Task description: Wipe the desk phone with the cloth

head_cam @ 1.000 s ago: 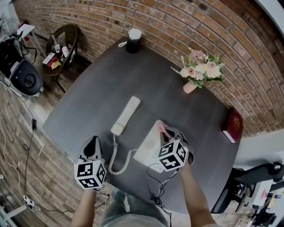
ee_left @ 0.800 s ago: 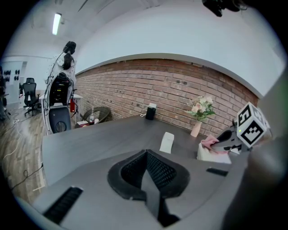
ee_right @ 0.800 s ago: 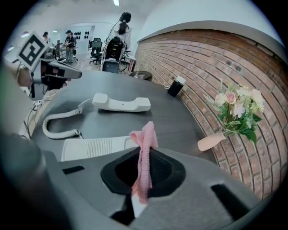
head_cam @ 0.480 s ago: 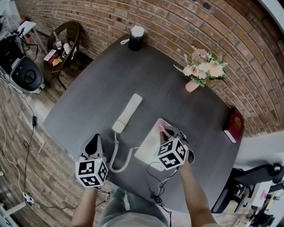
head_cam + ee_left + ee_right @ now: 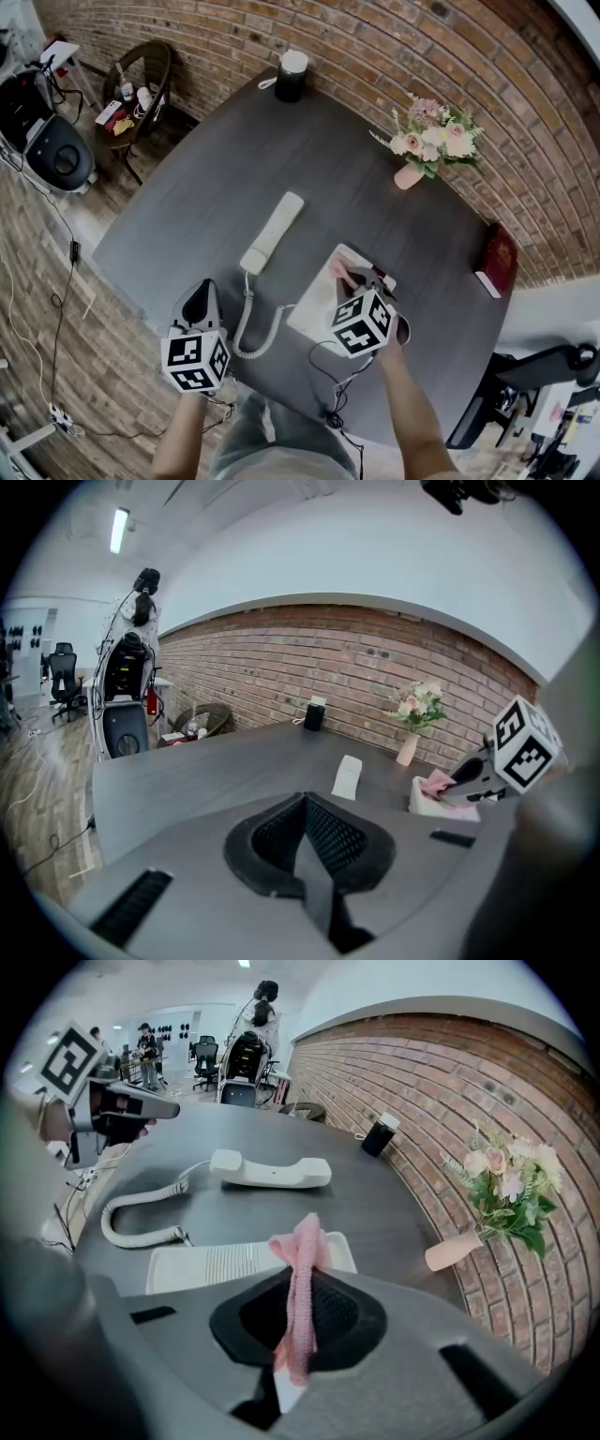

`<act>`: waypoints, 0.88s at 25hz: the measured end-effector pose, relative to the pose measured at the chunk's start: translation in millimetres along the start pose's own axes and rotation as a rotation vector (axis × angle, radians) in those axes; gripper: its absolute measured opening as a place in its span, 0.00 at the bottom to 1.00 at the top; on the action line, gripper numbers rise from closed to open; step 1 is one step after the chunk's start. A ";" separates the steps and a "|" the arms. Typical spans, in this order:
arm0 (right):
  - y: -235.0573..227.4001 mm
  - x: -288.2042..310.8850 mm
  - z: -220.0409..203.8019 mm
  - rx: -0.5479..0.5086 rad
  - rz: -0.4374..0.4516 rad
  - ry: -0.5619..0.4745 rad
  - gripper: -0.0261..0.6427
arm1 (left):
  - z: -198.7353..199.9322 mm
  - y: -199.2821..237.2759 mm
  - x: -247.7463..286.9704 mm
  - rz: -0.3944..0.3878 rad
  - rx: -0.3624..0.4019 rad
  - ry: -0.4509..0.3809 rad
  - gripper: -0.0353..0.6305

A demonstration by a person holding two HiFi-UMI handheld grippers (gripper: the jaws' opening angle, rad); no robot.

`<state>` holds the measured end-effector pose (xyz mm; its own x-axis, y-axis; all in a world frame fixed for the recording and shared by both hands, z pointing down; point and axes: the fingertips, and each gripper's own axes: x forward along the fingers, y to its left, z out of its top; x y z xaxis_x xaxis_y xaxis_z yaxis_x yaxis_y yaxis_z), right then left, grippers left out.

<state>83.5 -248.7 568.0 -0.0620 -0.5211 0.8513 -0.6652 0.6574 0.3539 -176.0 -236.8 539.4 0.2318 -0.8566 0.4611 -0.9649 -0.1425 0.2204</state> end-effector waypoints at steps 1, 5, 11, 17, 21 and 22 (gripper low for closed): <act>1.7 -0.1 -0.3 0.000 0.002 0.000 0.07 | -0.3 0.1 -0.4 0.000 0.000 -0.001 0.05; 7.5 -1.3 -2.5 0.003 0.010 -0.002 0.07 | -0.5 -1.2 -2.9 -0.002 0.002 -0.005 0.05; 16.6 -3.8 -4.3 0.009 0.024 -0.003 0.07 | -3.3 -0.9 -8.8 -0.002 0.003 -0.004 0.05; 28.7 -6.1 -6.8 0.012 0.036 -0.002 0.07 | -7.6 1.3 -16.7 -0.002 0.005 -0.002 0.05; 37.1 -8.2 -7.3 0.007 0.046 -0.002 0.07 | -9.1 4.1 -23.4 0.001 0.007 -0.002 0.05; 39.4 -8.7 -7.4 0.006 0.048 -0.002 0.07 | -9.5 4.8 -25.1 0.002 0.007 -0.002 0.05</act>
<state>63.3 -214.3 577.5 -0.0957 -0.4902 0.8663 -0.6659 0.6785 0.3103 -185.3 -211.3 537.0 0.2295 -0.8578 0.4598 -0.9663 -0.1443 0.2132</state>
